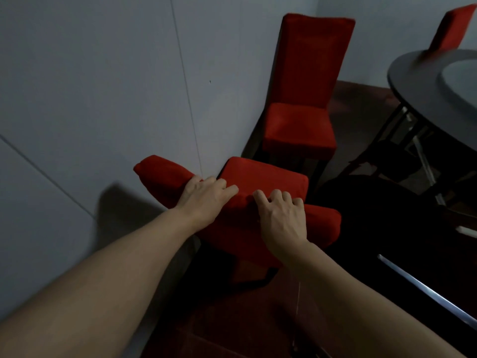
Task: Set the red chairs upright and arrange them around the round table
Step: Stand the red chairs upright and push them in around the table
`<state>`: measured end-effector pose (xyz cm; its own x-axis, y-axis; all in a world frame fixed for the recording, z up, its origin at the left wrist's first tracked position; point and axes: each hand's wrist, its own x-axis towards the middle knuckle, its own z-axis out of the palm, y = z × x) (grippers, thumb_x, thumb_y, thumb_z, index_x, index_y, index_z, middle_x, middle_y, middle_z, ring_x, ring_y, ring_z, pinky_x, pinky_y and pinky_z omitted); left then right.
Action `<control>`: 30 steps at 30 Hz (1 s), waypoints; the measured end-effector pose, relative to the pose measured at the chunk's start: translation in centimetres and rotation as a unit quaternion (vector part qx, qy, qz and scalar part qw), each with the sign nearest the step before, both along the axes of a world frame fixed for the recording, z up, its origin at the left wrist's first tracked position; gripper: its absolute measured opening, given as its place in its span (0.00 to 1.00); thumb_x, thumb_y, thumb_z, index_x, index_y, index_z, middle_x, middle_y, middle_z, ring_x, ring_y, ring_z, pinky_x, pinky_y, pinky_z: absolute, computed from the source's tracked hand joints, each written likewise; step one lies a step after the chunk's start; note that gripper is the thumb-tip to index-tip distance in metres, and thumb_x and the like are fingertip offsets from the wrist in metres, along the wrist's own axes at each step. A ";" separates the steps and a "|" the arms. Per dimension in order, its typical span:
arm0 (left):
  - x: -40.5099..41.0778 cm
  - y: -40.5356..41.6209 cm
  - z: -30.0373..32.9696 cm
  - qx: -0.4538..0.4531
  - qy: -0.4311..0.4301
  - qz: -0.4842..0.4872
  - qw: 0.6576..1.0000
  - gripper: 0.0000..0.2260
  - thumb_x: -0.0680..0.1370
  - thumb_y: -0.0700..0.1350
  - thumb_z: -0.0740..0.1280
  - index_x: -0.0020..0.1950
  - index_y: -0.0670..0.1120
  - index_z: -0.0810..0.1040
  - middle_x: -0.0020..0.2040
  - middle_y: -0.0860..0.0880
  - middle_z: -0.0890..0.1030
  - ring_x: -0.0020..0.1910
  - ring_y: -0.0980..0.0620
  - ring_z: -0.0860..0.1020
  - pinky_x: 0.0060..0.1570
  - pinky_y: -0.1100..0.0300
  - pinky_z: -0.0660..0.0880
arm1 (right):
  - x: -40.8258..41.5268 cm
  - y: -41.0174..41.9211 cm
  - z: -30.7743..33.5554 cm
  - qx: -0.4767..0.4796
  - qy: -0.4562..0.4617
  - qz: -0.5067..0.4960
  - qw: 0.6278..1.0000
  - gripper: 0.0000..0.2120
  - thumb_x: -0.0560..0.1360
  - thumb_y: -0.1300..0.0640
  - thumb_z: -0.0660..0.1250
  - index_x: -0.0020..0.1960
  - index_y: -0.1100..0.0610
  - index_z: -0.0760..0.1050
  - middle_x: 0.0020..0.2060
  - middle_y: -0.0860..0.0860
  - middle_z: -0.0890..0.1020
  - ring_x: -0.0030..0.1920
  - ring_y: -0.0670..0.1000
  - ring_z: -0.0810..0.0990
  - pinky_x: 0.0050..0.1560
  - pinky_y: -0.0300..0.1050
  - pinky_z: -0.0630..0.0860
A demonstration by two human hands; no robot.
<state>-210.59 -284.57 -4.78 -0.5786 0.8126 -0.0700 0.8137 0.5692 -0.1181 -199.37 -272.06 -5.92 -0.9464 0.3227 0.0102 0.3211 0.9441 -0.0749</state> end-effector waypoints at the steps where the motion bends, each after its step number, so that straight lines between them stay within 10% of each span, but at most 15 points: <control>1: -0.2 0.0 0.2 -0.014 -0.001 0.001 1.000 0.22 0.75 0.34 0.61 0.67 0.51 0.65 0.55 0.49 0.72 0.56 0.48 0.71 0.57 0.52 0.67 | -0.1 -0.2 0.1 -0.004 -0.004 0.001 1.000 0.22 0.80 0.53 0.56 0.73 0.50 0.56 0.58 0.55 0.71 0.58 0.55 0.70 0.63 0.53 0.64; 18: 1.4 -1.3 1.8 -0.018 -0.020 0.003 1.000 0.28 0.73 0.45 0.71 0.70 0.49 0.63 0.62 0.48 0.72 0.61 0.48 0.72 0.60 0.52 0.69 | 2.4 -0.9 1.2 -0.039 -0.022 0.034 0.998 0.43 0.73 0.49 0.68 0.77 0.51 0.44 0.73 0.55 0.57 0.74 0.57 0.53 0.74 0.55 0.47; 30: 8.0 -0.3 5.2 0.024 -0.030 -0.092 0.995 0.35 0.76 0.50 0.68 0.76 0.49 0.53 0.77 0.48 0.55 0.75 0.49 0.56 0.70 0.54 0.59 | 10.1 -0.4 3.4 -0.051 -0.009 -0.070 0.996 0.44 0.72 0.48 0.69 0.77 0.51 0.45 0.75 0.56 0.53 0.75 0.59 0.48 0.74 0.55 0.48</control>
<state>-202.60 -284.90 0.40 -0.4163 0.9073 -0.0585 0.9091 0.4145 -0.0415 -189.26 -272.47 -2.50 -0.8919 0.4499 -0.0456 0.4511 0.8779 -0.1606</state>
